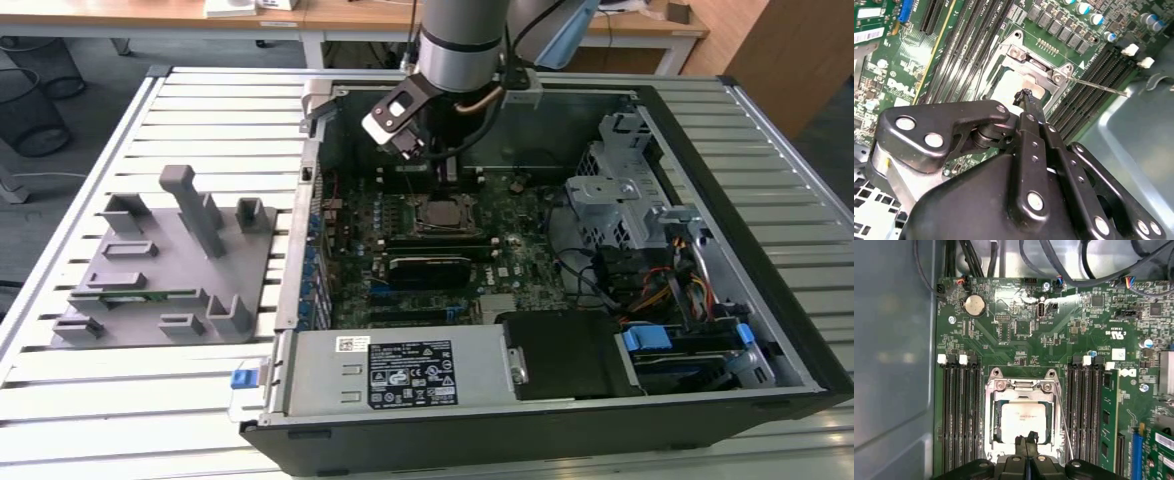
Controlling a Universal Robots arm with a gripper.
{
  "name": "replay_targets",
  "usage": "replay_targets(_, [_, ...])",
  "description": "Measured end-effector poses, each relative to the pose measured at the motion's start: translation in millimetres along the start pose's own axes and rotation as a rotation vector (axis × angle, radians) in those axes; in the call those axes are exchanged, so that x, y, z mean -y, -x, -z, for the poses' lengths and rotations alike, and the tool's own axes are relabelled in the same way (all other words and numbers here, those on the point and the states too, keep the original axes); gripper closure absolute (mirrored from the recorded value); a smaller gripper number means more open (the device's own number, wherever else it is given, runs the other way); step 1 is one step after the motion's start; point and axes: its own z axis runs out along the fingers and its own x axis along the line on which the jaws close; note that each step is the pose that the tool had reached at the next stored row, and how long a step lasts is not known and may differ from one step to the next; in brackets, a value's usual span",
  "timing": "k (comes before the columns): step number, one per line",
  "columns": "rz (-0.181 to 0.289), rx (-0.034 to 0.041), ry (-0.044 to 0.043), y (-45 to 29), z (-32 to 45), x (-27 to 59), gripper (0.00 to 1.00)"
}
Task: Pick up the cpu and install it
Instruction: 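Install the first cpu locking lever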
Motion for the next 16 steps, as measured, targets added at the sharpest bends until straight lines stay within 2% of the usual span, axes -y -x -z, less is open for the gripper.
replay_targets(4, [0.0, 0.0, 0.0, -0.3, 7.9, 0.2, 0.89])
replay_targets(6, [0.011, 0.0016, -0.0003, -0.3, 8.3, 0.3, 0.89])
replay_targets(16, [0.191, 0.0054, -0.0058, -0.3, 8.3, 0.5, 0.89])
